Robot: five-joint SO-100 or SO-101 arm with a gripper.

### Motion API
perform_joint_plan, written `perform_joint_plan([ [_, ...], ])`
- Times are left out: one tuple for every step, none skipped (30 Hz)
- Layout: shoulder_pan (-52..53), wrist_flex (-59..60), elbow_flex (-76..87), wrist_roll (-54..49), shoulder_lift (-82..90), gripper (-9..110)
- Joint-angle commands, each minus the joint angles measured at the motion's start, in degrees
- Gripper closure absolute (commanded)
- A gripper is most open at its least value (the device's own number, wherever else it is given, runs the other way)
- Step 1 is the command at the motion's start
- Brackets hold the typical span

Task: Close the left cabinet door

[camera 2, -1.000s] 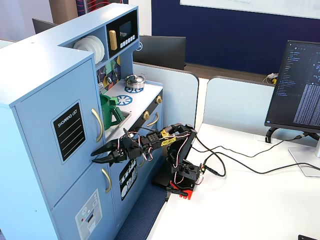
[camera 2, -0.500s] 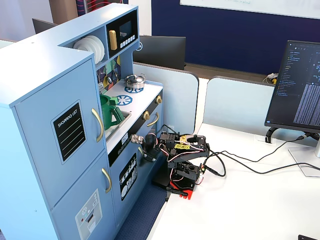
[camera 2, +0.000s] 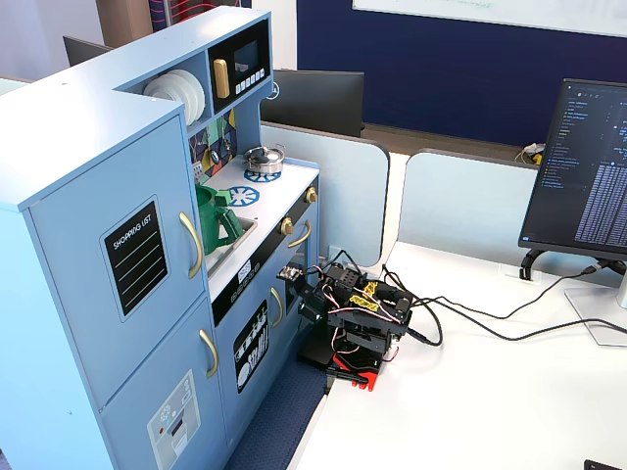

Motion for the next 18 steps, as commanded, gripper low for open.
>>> perform_joint_plan([
  [1.5, 9.8, 0.9, 5.2, 0.9, 101],
  [1.1, 9.8, 0.9, 4.8, 0.9, 101],
  [1.0, 9.8, 0.9, 4.7, 0.9, 100],
  [1.0, 9.8, 0.9, 4.7, 0.9, 100],
  [1.0, 9.8, 0.9, 4.7, 0.9, 100],
  [1.0, 9.8, 0.9, 4.7, 0.9, 100],
  [1.0, 9.8, 0.9, 4.7, 0.9, 100],
  [1.0, 9.8, 0.9, 4.7, 0.9, 100],
  [1.0, 9.8, 0.9, 4.7, 0.9, 100],
  [1.0, 9.8, 0.9, 4.7, 0.9, 99],
  [1.0, 9.8, 0.9, 4.7, 0.9, 99],
  [1.0, 9.8, 1.0, 4.7, 0.9, 99],
  [1.0, 9.8, 1.0, 4.7, 0.9, 99],
  [1.0, 9.8, 1.0, 4.7, 0.9, 99],
  [1.0, 9.8, 1.0, 4.7, 0.9, 99],
  [1.0, 9.8, 1.0, 4.7, 0.9, 99],
  [1.0, 9.8, 1.0, 4.7, 0.9, 99],
  [1.0, 9.8, 1.0, 4.7, 0.9, 98],
])
